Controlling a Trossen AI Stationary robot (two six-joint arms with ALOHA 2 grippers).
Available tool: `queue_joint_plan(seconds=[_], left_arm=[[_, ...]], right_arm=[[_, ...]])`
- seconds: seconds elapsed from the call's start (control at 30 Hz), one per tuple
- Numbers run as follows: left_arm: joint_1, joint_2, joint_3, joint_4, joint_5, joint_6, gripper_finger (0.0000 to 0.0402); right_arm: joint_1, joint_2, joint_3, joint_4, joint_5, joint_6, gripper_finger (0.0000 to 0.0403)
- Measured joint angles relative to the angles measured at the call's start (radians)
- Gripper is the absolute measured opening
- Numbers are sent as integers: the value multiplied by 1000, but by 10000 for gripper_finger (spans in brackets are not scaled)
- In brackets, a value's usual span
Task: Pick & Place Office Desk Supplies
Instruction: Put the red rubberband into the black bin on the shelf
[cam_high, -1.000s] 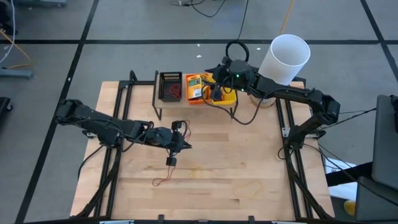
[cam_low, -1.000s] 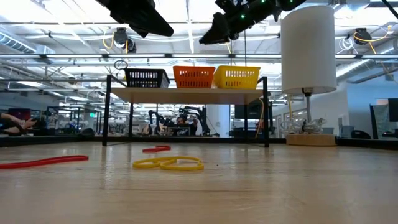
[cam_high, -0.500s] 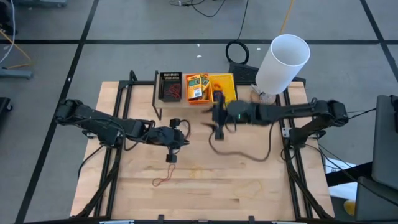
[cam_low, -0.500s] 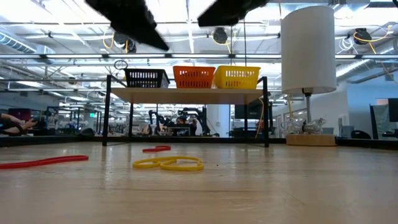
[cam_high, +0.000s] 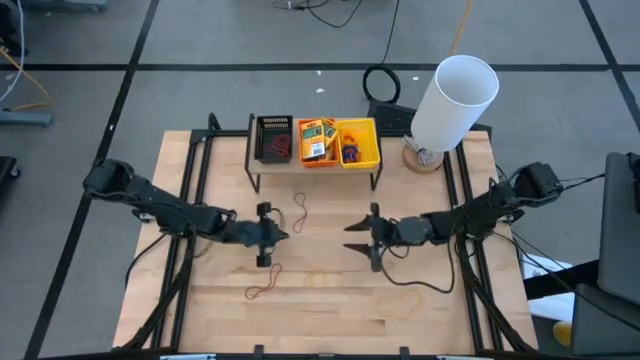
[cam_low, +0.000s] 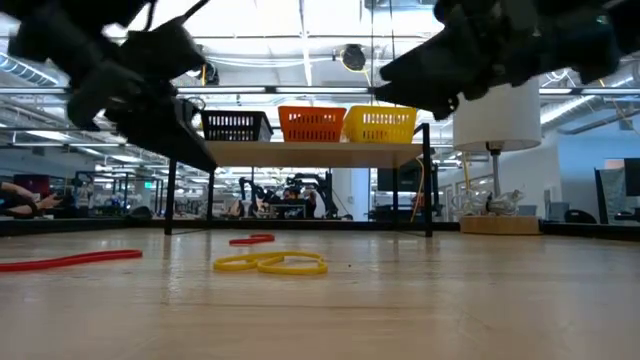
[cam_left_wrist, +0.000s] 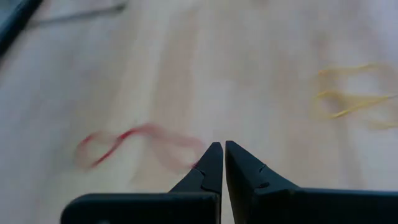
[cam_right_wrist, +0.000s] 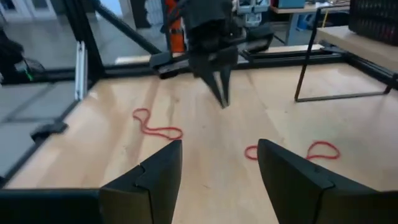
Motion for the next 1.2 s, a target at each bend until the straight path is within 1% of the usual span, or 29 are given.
queue_joint_plan(seconds=[0.07, 0.13, 0.17, 0.2, 0.23, 0.27, 0.37, 0.4, 0.47, 0.57, 0.6, 0.73, 0.8, 0.83, 0.93, 1.03, 1.1, 1.2], left_arm=[[21, -9, -112, 288, 115, 59, 10], [60, -11, -202, 571, 269, 91, 10], [82, -12, -245, 675, 330, 89, 10], [104, -12, -279, 737, 366, 76, 10], [124, -11, -305, 767, 373, 72, 10], [142, -11, -327, 773, 358, 65, 10], [185, -11, -366, 733, 228, 56, 10], [196, -9, -369, 710, 201, 51, 11], [216, 3, -367, 688, 204, 39, 15], [237, 13, -366, 694, 226, -7, 35], [242, 18, -365, 696, 221, -44, 45], [264, 41, -365, 679, 146, -263, 98], [276, 65, -365, 662, 155, -338, 131], [281, 80, -365, 659, 180, -369, 148], [287, 122, -363, 667, 232, -433, 198], [287, 166, -343, 666, 250, -474, 241], [287, 202, -313, 668, 258, -496, 261], [287, 264, -258, 662, 268, -502, 280]], right_arm=[[22, 0, -27, 45, 21, 38, 198], [42, -1, -34, 43, 39, 64, 198], [51, 0, -35, 34, 47, 71, 198], [59, 1, -35, 33, 52, 73, 198], [68, 1, -35, 37, 66, 73, 198], [75, 0, -35, 42, 77, 72, 198], [89, 0, -35, 36, 125, 64, 198], [90, 0, -35, 36, 129, 54, 198], [89, 0, -35, 38, 146, 47, 198], [85, 0, -35, 35, 148, 16, 198], [85, 0, -35, 36, 148, 5, 198], [86, 0, -35, 34, 130, -19, 198], [86, 0, -35, 36, 92, -26, 198], [86, 0, -35, 36, 72, -26, 198], [86, 0, -35, 38, 64, -26, 198], [81, 0, -35, 40, 67, -26, 198], [76, 0, -35, 43, 67, -17, 199], [64, 0, -35, 38, 67, 7, 199]])
